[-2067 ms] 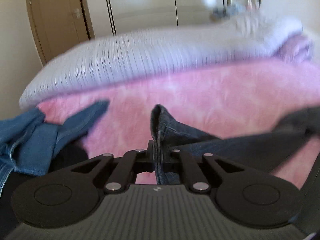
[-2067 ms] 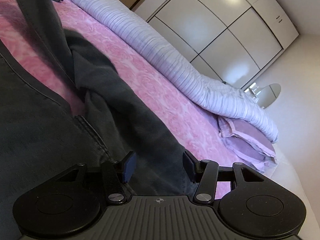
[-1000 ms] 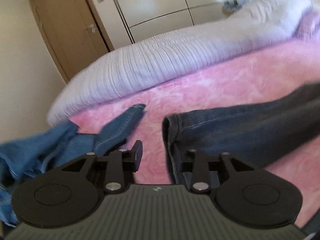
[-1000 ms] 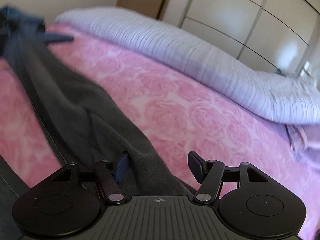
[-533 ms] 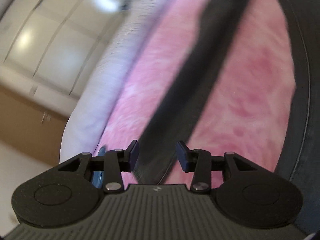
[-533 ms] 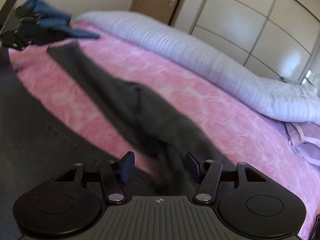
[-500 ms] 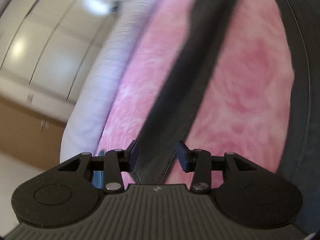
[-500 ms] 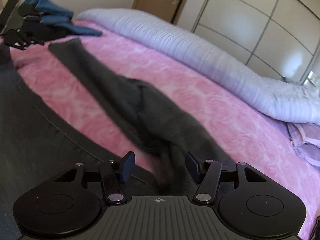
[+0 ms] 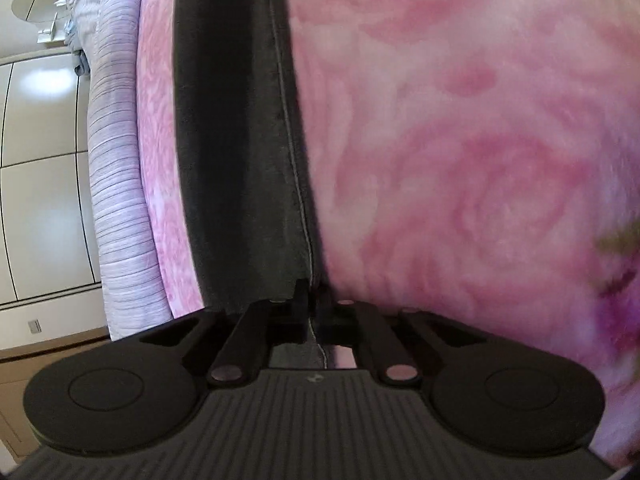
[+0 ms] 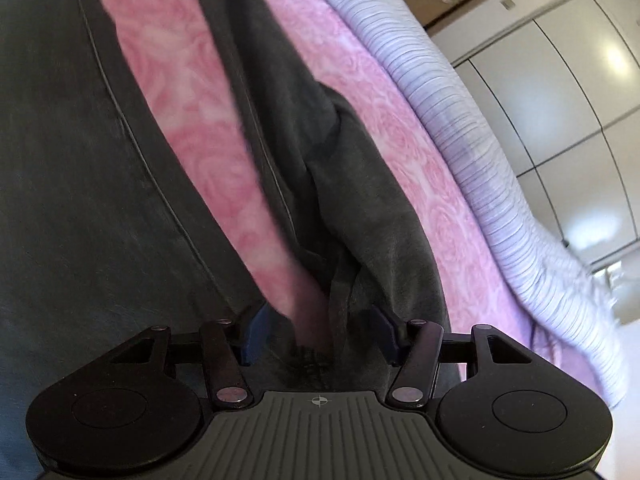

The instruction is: Fold clothes

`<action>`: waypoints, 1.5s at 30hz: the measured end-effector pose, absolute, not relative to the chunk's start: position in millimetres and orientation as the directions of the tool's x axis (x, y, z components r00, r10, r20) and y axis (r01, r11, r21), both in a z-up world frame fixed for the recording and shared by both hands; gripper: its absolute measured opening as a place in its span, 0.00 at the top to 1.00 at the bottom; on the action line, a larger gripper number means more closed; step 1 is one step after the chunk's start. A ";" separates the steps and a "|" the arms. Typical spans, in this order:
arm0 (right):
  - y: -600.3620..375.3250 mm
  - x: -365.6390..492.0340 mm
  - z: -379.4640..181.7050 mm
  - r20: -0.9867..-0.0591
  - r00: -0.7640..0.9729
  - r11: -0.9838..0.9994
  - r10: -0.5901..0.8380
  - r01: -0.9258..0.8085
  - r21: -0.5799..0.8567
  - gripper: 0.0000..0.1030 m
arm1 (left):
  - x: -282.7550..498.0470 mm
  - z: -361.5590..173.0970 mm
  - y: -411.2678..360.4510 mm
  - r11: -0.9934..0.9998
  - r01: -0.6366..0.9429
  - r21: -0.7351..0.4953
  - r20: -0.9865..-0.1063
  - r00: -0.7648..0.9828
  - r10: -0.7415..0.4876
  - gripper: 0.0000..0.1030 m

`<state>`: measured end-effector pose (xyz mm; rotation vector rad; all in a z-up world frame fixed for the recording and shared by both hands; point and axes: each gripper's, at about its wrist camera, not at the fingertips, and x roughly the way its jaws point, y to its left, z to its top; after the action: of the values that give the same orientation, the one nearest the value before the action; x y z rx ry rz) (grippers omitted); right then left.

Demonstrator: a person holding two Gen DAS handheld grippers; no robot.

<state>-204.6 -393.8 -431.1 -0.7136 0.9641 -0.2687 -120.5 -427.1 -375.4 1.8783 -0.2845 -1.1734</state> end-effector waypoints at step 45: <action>-736.3 -400.1 -396.9 -0.704 0.656 0.634 -0.273 0.673 0.381 0.52 | -218.7 -294.1 -652.3 -0.331 0.924 0.190 -0.819 -0.037 -0.573 0.55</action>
<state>-400.1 -736.3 -396.9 0.6844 0.6481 -0.5864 -218.7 -652.3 -294.1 1.0297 0.4809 -1.6410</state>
